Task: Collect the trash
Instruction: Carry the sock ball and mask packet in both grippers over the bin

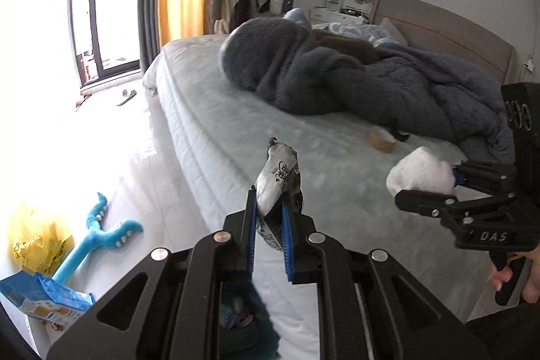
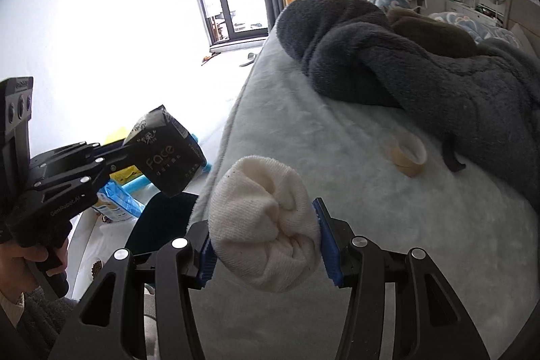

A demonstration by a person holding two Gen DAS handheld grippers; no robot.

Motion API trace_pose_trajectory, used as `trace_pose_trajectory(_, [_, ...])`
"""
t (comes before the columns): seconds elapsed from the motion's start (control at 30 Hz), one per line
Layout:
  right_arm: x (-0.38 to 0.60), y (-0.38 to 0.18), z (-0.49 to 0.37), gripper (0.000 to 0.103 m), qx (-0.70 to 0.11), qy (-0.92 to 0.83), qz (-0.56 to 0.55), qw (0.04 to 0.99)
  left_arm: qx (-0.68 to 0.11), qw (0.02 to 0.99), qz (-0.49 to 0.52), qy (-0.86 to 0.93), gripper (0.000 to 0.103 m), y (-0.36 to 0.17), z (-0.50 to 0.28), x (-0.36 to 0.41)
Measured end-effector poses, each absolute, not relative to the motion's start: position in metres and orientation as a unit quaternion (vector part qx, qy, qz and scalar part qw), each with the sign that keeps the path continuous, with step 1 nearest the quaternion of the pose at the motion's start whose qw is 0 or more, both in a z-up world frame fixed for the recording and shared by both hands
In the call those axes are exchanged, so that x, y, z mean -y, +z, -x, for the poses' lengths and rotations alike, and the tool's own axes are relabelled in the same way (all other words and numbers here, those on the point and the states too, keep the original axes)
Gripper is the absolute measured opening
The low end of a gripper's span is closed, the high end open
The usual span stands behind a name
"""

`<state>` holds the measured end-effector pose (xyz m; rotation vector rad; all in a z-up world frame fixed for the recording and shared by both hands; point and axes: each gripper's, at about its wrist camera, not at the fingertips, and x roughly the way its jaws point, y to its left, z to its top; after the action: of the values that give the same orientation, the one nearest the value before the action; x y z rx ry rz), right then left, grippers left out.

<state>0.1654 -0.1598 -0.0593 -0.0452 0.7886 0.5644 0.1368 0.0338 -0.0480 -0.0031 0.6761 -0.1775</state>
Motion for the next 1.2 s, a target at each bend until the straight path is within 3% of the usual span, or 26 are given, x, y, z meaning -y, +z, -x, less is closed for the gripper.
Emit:
trace_pose_trajectory(1.03, [-0.022, -0.077, -0.165, 0.052, -0.388, 0.368, 0.069, 0.843, -0.507, 0.861, 0.033, -0.019, 0.015, -0.136, -0.123, -0.180])
trace_pose_trajectory(1.1, [-0.031, -0.081, -0.165, 0.052, -0.390, 0.370, 0.072, 0.840, -0.519, 0.854, 0.039, -0.022, 0.017, -0.142, -0.121, -0.185])
trace_pose_trajectory(1.2, [-0.042, -0.087, -0.164, 0.052, -0.396, 0.372, 0.078, 0.836, -0.538, 0.841, 0.048, -0.034, 0.027, -0.150, -0.119, -0.189])
